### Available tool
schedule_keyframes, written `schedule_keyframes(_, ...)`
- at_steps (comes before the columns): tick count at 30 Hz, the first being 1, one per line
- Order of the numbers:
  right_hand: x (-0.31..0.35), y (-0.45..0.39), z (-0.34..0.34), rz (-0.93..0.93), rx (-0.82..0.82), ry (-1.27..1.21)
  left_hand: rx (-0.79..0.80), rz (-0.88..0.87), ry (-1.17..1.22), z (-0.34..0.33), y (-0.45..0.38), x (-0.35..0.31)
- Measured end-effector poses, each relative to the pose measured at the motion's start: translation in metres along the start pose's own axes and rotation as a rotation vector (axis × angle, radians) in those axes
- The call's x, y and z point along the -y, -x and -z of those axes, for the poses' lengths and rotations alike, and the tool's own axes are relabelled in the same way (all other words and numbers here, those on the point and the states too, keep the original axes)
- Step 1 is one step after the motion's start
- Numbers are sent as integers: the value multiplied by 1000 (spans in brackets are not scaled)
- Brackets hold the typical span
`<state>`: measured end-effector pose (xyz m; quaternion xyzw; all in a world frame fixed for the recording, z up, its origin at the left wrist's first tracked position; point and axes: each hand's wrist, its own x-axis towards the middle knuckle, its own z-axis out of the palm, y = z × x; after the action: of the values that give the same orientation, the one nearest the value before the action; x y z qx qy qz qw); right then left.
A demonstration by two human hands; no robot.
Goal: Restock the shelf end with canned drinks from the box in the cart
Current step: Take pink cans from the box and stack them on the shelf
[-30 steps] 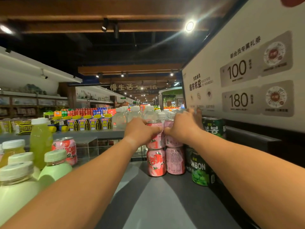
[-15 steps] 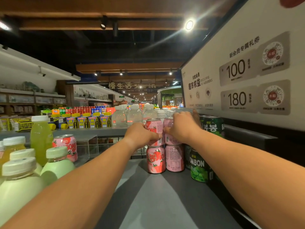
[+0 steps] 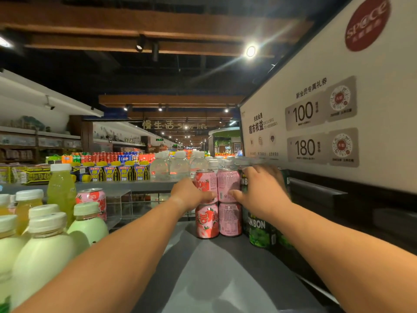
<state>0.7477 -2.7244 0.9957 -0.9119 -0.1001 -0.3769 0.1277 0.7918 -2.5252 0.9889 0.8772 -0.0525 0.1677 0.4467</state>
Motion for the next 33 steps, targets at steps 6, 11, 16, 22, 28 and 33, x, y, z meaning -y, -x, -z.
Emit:
schedule_keyframes(6,-1,49,43,95,-68,36,-6,94,-112,27,35,-21)
schedule_keyframes(11,9,97,61,105,-25,52,-167,64,-107,33,93,-39)
schedule_keyframes(16,33,147,62,163,96,-59,-370,-24,-228,25,181,-38)
schedule_keyframes(22,90,201,70,240,163,-211,-370,-125,-605,52,289,-19)
schedule_keyframes(28,144,275,70,319,128,-428,-422,-208,-743,70,407,29)
schedule_keyframes(33,207,369,42,352,286,-534,-403,59,-728,81,518,111)
